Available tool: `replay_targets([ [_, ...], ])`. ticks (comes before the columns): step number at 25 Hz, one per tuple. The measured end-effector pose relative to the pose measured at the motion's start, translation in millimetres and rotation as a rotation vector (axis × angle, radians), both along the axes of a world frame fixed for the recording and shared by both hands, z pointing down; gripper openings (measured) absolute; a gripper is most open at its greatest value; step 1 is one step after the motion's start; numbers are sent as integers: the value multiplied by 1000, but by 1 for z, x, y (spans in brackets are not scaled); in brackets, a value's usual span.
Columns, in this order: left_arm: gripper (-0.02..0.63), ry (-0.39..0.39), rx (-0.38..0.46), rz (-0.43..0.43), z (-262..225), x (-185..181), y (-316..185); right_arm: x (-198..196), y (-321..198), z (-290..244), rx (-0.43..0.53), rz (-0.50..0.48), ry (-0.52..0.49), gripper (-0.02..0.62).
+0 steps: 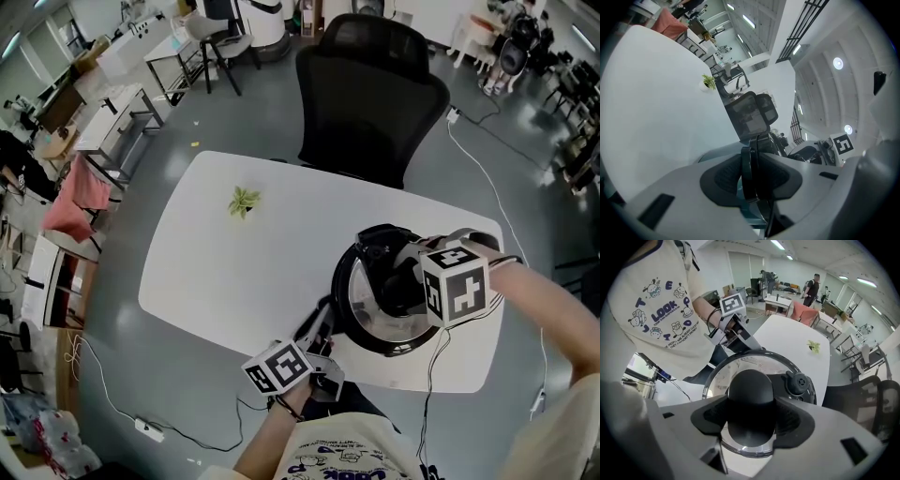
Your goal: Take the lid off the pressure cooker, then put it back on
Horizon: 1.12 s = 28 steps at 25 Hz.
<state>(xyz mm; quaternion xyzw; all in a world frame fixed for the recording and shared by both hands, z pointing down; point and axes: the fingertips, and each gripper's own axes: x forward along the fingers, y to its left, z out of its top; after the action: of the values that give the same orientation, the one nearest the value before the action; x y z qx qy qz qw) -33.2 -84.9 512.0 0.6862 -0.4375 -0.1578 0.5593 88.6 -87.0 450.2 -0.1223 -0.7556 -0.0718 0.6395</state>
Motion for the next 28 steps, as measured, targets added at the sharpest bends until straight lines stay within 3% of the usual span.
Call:
replay_targets([
  [17,126,0,-1,-6,-1,1,0,0,-2,-1,7,84,1,298],
  [24,126,5,1,-10,-2,-1,-2,-2,-6,-2,11,163,-21,299],
  [28,126,-1,2,-10,-1,0,-3,-2,-10,-1,11,278,-52,299],
])
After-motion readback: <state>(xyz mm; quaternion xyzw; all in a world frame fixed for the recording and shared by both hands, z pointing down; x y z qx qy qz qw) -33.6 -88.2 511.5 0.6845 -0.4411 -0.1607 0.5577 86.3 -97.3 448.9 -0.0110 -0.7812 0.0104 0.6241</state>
